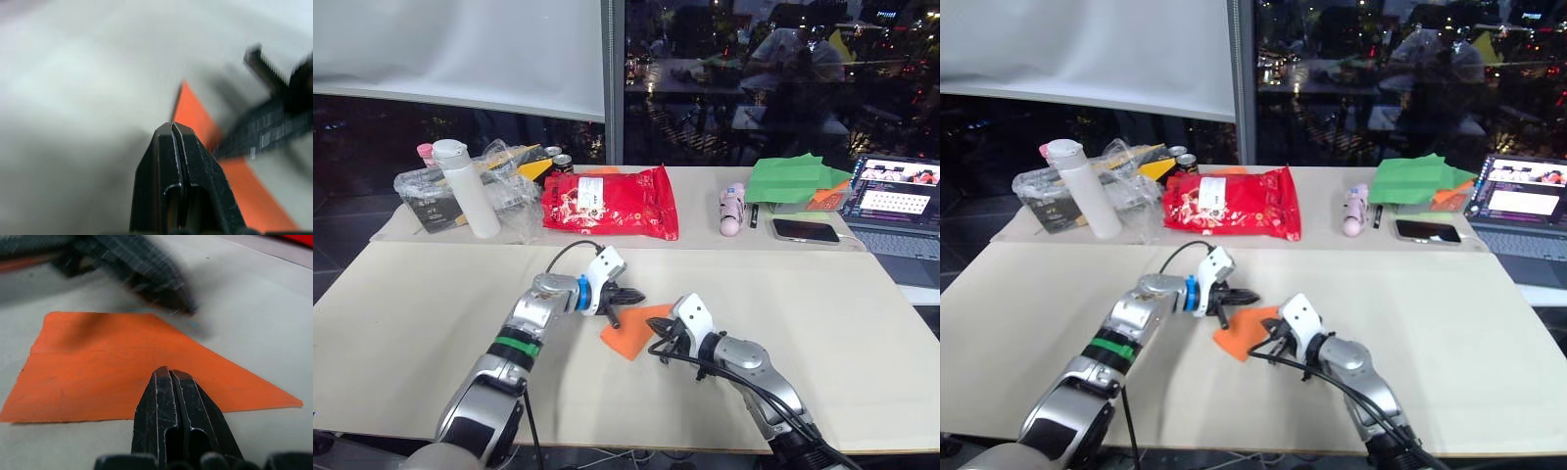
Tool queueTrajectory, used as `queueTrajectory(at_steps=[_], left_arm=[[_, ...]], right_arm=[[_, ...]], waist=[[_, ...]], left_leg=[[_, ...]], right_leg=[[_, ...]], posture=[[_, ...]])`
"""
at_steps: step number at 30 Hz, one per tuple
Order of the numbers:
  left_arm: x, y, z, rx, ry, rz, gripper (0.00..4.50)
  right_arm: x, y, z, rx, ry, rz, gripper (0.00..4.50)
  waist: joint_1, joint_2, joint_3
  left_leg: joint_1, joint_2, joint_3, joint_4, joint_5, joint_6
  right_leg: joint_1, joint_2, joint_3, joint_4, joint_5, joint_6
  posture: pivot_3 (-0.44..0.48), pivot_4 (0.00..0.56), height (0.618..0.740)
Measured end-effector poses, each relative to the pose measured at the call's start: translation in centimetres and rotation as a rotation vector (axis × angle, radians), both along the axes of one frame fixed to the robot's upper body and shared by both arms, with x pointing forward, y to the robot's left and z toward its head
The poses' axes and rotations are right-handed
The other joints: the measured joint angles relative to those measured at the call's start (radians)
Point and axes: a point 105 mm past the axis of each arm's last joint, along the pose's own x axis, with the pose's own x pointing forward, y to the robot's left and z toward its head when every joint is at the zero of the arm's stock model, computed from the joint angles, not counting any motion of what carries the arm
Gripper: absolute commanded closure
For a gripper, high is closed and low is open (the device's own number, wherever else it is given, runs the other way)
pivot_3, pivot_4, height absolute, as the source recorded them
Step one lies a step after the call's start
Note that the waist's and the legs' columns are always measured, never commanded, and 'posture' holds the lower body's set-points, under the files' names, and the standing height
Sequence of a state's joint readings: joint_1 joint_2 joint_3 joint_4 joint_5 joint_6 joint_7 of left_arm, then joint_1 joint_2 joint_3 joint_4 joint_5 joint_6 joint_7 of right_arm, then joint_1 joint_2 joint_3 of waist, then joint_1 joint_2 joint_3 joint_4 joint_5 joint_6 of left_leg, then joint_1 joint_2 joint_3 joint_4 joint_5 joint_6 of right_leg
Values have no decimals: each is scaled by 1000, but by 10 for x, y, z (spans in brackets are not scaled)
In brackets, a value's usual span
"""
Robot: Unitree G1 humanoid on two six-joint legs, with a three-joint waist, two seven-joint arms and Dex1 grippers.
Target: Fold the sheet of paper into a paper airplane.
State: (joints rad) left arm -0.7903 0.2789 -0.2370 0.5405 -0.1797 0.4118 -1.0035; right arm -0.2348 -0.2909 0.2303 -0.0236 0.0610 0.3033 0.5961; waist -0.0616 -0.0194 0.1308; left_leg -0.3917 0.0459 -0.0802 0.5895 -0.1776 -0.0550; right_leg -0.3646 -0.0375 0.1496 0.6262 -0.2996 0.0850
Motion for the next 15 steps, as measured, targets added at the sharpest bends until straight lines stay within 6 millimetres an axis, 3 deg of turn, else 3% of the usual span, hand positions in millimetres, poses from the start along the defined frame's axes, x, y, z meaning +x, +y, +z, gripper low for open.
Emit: queueTrajectory(at_steps=[3,7,15], left_arm=[[6,-15,1,2,-17,-22,4500],[8,-25,-16,38,-1,-35,4500],[6,-3,-32,83,13,-21,4500]], right_arm=[[0,0,0,0,-2,-3,4469],[-1,3,0,1,-5,-2,4469],[0,2,-1,-9,-4,-1,4469]], waist=[[1,0,0],[-5,0,0],[-5,-1,0]], left_leg=[[0,0,0,0,0,0],[0,0,0,-1,0,0],[1,0,0,0,0,0]], right_leg=[[0,0,0,0,0,0],[0,0,0,0,0,1],[2,0,0,0,0,1]], posture=[[0,150,719],[0,150,719],[0,150,719]])
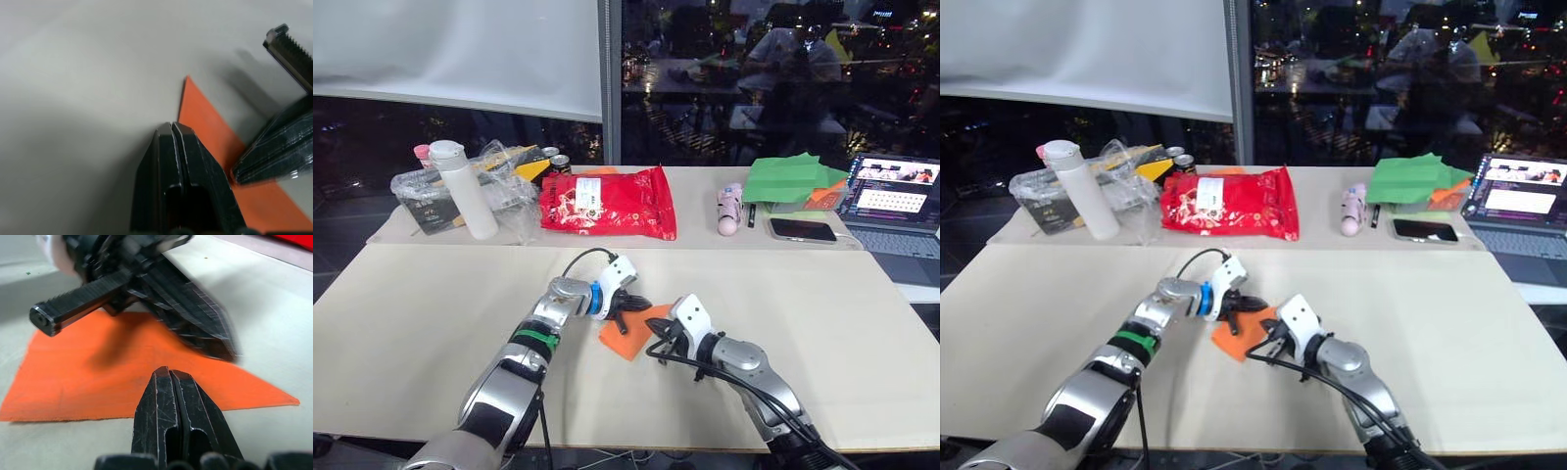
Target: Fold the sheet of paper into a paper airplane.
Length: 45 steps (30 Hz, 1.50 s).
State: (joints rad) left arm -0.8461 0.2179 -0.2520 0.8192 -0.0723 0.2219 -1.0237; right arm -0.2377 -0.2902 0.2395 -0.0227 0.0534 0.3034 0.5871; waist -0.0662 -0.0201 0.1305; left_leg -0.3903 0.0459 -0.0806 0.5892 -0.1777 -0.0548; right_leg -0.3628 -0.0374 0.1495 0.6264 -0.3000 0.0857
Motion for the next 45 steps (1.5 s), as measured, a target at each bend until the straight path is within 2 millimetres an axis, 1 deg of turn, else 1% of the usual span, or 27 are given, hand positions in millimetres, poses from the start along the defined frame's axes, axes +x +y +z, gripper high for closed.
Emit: queueTrajectory(at_steps=[10,12,17,21,23,28,32,36,45], left_arm=[[-10,34,-7,39,-22,12,4500],[-11,39,-7,46,-27,21,4500],[-21,65,-8,87,-57,46,4500],[-28,77,-4,96,-57,57,4500],[-29,79,-2,87,-42,67,4500],[-31,86,0,23,69,117,4500],[-40,90,1,41,102,89,4500],[-47,87,-1,75,100,44,4500],[-57,75,-3,88,123,-26,4500]], right_arm=[[4,3,-2,-13,12,25,4469],[4,4,-2,-15,12,30,4469],[5,6,-2,-23,14,50,4469],[4,3,-2,-40,9,70,4469],[3,1,-2,-49,5,78,4469],[0,-4,2,-76,-4,113,4469],[-4,-10,6,-121,-1,149,4469],[-8,-14,7,-160,22,171,4469],[-11,-4,8,-180,36,199,4469]], waist=[[-6,0,-1],[-8,-1,-1],[-14,0,-2],[-10,0,-2],[-7,0,-2],[-6,0,-1],[-4,1,0],[-2,1,0],[-1,1,0]], left_leg=[[7,0,0,0,0,0],[8,1,0,0,0,0],[8,2,0,-1,-1,1],[8,2,0,0,-1,1],[8,2,0,0,-1,1],[5,2,0,0,-1,1],[3,2,0,-1,-1,1],[3,2,0,-1,-1,1],[3,2,0,-1,-1,1]], right_leg=[[7,0,0,0,0,0],[7,0,0,0,0,0],[7,1,0,1,-1,0],[7,1,0,1,-1,0],[7,1,0,1,-1,-1],[4,1,0,1,-1,-1],[2,1,0,0,-1,-1],[2,1,0,0,-1,-1],[2,1,0,0,-1,-1]], posture=[[0,150,719],[0,150,719],[0,150,719],[0,150,719],[0,150,719],[0,150,719],[0,150,719],[0,150,719],[0,150,719]])
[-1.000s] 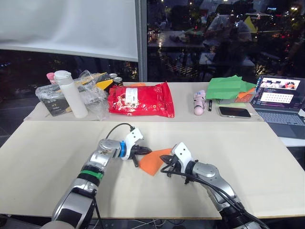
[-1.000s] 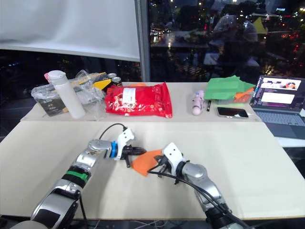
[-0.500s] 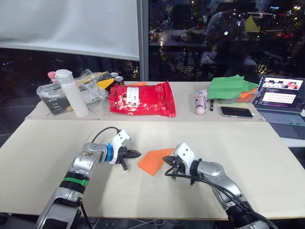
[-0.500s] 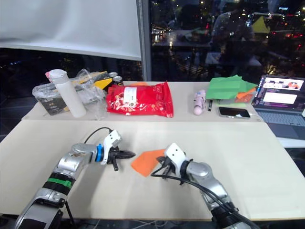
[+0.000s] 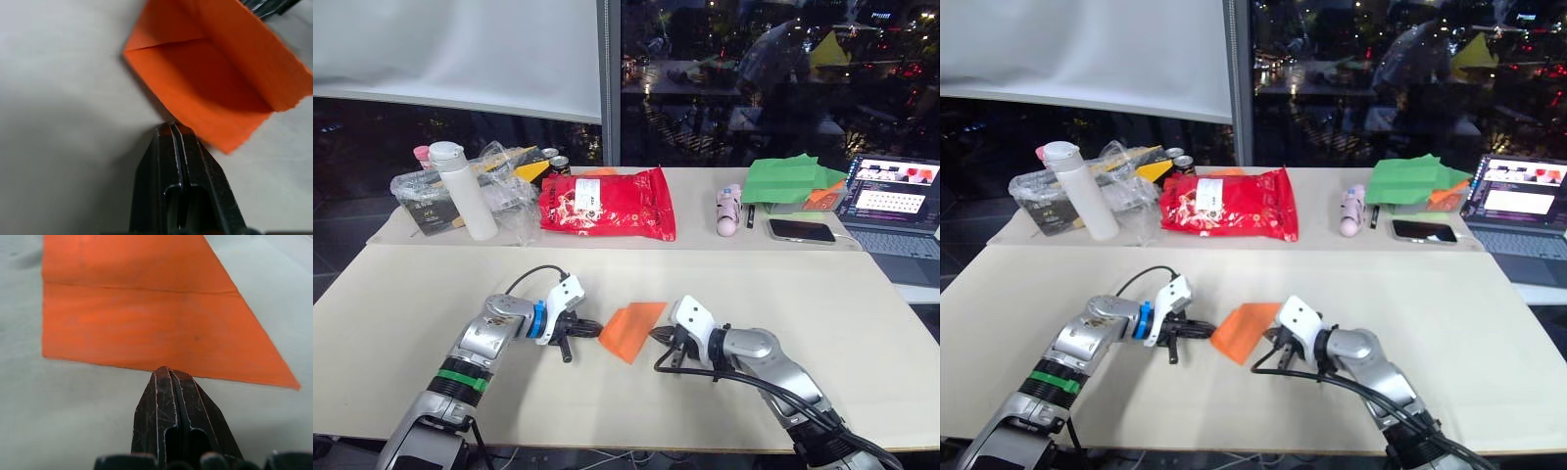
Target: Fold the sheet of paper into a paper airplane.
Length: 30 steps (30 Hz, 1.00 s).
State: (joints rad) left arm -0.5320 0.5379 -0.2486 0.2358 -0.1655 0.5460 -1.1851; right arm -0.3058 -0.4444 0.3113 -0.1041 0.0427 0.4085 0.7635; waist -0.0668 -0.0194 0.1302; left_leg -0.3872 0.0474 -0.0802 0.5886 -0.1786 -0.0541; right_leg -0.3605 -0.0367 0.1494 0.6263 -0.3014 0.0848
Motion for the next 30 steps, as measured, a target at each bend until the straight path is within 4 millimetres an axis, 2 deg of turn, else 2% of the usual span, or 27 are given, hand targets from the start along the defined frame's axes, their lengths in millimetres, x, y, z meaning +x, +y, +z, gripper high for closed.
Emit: queueTrajectory(at_steps=[4,7,12,16,21,25,28,30], left_arm=[[0,2,3,-42,66,34,4500],[13,16,11,-123,188,159,4500],[39,29,52,-238,231,287,4500],[40,18,78,-350,337,282,4500],[23,-7,78,-414,585,228,2947],[18,-18,81,-402,727,237,1649],[18,-28,79,-388,804,244,1649],[17,-35,70,-352,838,247,1649]], right_arm=[[2,-2,2,-11,-5,-3,4469],[8,-8,9,-26,-29,-18,4469],[13,-4,20,-19,-62,-9,4469],[15,5,33,7,-98,12,4469],[15,9,34,18,-103,16,4500],[16,9,34,20,-105,8,4500],[16,10,34,22,-105,4,4500],[16,10,33,19,-107,-1,4500]], waist=[[0,0,1],[-3,-2,2],[-2,-2,3],[-2,-2,3],[-1,-2,3],[-3,-2,3],[-3,-2,3],[-3,-2,3]], left_leg=[[-1,0,0,0,0,0],[-4,0,0,0,0,0],[-7,0,0,0,0,0],[-7,0,0,0,0,0],[-7,0,0,0,0,0],[-7,0,-1,0,0,0],[-7,0,-1,0,0,0],[-7,0,-1,0,0,0]], right_leg=[[-1,0,0,0,0,0],[-6,0,0,2,0,0],[-8,0,0,2,0,0],[-8,0,-1,2,0,0],[-8,0,-1,3,0,0],[-9,1,-1,3,0,0],[-8,1,-1,3,0,0],[-8,1,-1,3,0,0]], posture=[[0,150,719],[0,150,719],[0,150,719],[0,150,719],[0,150,719],[0,150,719],[0,150,719],[0,150,719]])
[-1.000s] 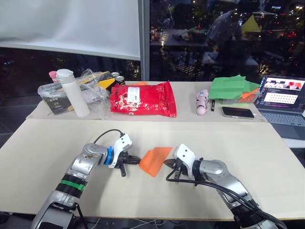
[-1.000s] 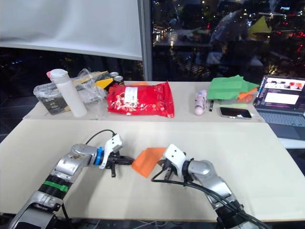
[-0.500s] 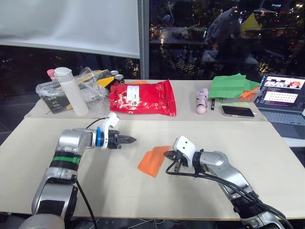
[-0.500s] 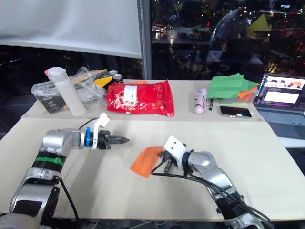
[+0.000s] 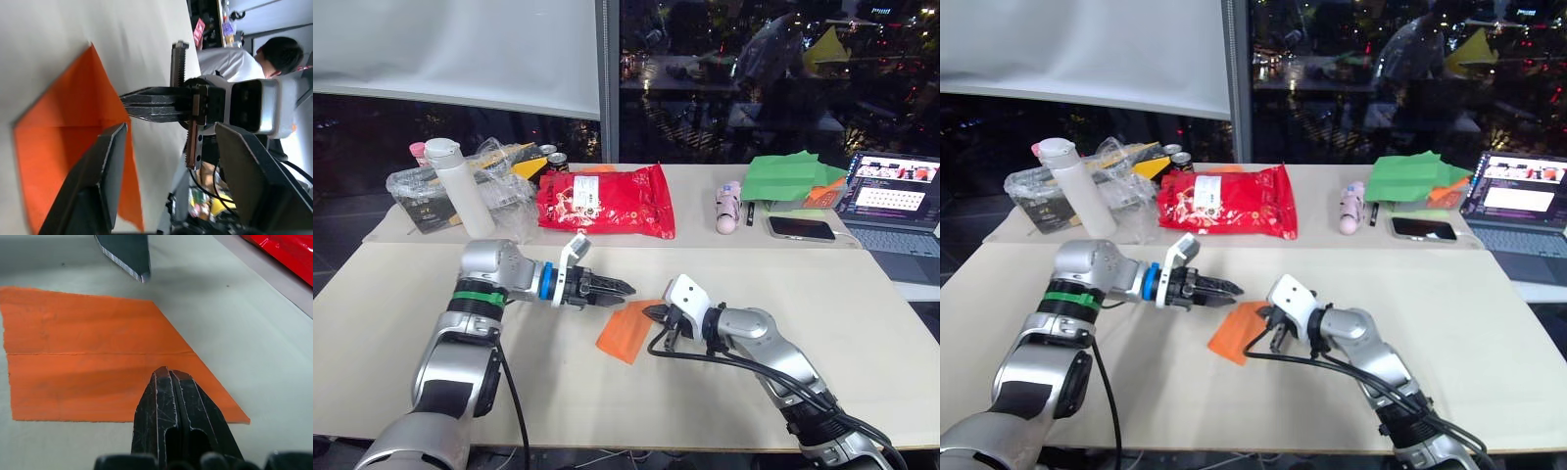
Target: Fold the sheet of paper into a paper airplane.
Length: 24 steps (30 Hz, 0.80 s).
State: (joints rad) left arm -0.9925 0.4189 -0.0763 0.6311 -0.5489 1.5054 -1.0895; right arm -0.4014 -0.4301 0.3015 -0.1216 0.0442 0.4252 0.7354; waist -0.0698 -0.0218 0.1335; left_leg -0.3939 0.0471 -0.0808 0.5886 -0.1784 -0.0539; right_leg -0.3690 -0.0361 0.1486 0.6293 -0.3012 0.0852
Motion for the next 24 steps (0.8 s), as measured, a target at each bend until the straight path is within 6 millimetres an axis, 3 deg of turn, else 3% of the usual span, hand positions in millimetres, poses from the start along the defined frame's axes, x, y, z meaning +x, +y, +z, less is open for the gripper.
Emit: queueTrajectory(at_steps=[3,6,12,20,24], left_arm=[[-1,-5,-14,64,25,-20,1649],[-1,-10,-21,103,21,-43,2427],[4,-17,-15,106,2,-62,4432],[0,-2,-14,95,55,-12,4495],[5,10,-13,55,108,127,4495]], right_arm=[[0,-1,-1,0,-1,-8,4500],[0,-2,-3,2,4,-21,4500],[-2,-6,-5,-3,14,-43,4500],[3,-32,6,-21,-18,-119,4500],[8,-45,16,-35,-31,-146,4500]], waist=[[0,0,0],[1,0,0],[1,0,0],[1,0,0],[0,0,0]], left_leg=[[0,0,0,0,0,0],[0,0,0,0,0,0],[-1,0,0,0,0,0],[-1,0,0,0,0,0],[-1,0,0,0,0,0]], right_leg=[[0,0,0,0,0,0],[0,0,0,0,0,0],[0,0,0,0,0,0],[0,0,0,0,0,0],[0,0,0,0,0,0]], posture=[[0,150,719],[0,150,719],[0,150,719],[0,150,719],[0,150,719]])
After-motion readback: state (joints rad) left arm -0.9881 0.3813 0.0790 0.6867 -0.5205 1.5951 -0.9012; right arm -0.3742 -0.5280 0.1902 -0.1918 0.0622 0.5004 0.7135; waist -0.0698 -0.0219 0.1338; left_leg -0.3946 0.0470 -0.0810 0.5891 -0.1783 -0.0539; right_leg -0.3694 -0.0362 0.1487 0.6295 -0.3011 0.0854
